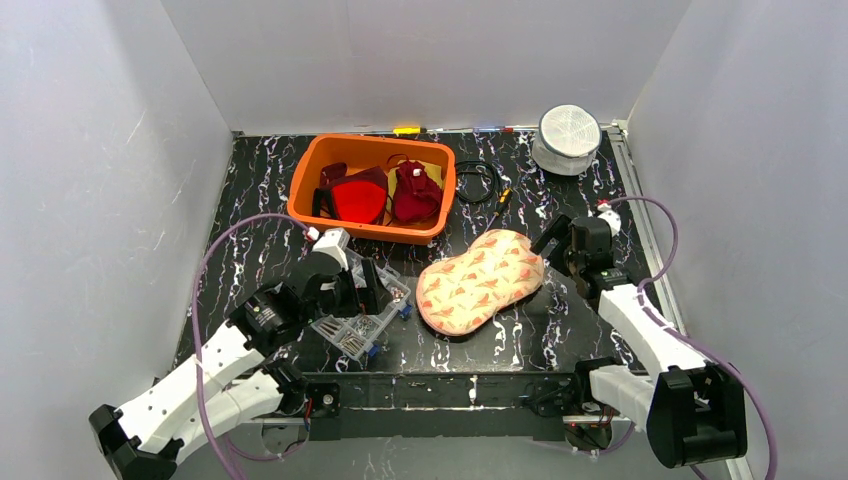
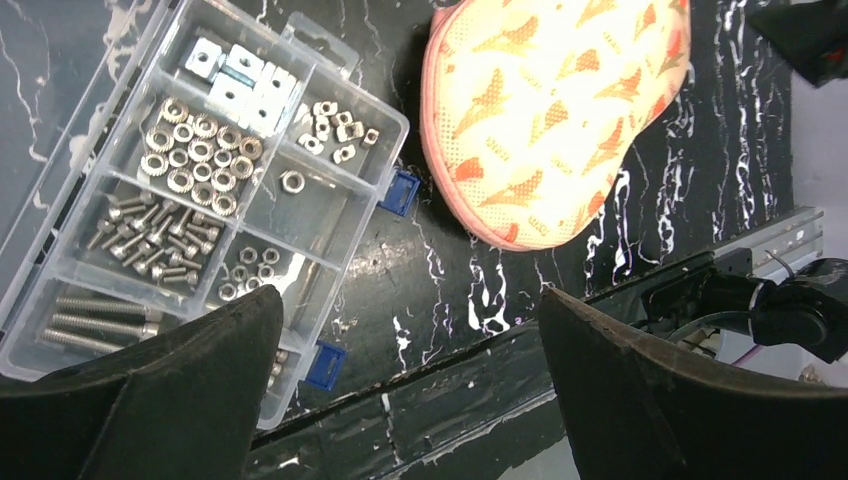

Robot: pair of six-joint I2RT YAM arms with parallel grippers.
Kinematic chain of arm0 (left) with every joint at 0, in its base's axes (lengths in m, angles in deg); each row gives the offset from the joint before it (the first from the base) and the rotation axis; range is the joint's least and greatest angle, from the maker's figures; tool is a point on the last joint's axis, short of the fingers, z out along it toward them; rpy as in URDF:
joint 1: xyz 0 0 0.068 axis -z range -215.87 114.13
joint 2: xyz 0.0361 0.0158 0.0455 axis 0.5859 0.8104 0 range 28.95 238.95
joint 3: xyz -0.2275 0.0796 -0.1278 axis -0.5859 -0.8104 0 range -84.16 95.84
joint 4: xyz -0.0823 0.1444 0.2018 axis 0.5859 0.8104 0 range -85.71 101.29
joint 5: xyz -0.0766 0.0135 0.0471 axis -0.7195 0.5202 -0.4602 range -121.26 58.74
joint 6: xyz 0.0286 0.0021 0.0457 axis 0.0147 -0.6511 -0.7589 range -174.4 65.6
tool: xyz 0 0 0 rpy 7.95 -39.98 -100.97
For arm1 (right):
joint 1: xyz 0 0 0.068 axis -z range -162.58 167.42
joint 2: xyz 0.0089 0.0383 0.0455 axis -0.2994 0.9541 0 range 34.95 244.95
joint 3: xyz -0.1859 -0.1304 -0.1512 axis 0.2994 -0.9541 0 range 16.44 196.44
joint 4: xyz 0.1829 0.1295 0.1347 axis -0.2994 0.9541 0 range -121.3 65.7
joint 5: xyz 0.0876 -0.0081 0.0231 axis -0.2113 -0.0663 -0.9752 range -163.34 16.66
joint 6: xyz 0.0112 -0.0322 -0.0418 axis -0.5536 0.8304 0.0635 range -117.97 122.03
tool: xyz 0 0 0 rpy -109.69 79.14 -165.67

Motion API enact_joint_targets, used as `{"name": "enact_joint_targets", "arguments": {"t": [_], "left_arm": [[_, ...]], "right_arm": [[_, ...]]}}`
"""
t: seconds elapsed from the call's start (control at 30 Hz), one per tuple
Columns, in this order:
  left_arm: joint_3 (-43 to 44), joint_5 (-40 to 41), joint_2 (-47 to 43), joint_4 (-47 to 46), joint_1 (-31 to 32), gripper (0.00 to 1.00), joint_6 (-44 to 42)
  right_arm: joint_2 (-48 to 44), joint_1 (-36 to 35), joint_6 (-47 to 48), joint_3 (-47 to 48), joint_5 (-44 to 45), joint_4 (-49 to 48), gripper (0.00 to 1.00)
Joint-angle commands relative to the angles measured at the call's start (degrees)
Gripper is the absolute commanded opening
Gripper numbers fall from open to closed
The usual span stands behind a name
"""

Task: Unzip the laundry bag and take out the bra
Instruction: Move the laundry bag to the center of the board, then adjust the laundry bag at the center of the board.

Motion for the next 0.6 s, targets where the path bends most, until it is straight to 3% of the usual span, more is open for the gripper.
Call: {"name": "enact_joint_targets", "arguments": {"t": [0.0,0.17,0.47,0.57], "left_arm": [[-0.8,-0.4,-2.1,-5.0,0.1,0.98,-3.1],[-3.4,-12.3,-1.0,-11.6,0.1,0.98,-4.7],[-6.5,-17.3,4.6,-13.5,0.6,0.93,-3.6],[-6.9,-17.3,7.4,-16.3,4.4,0.92,-1.9]], "right_arm": [[-0.6,0.8,0.3,-6.2,-9.0,-12.6,0.99],[-1.3,0.8,-2.5,-12.0,-13.7,-18.2,0.95],[-6.7,0.8,-4.1,-16.9,-18.2,-9.5,0.85],[-11.2,0.8,-6.1,-19.9,-19.7,-7.1,0.82]]}}
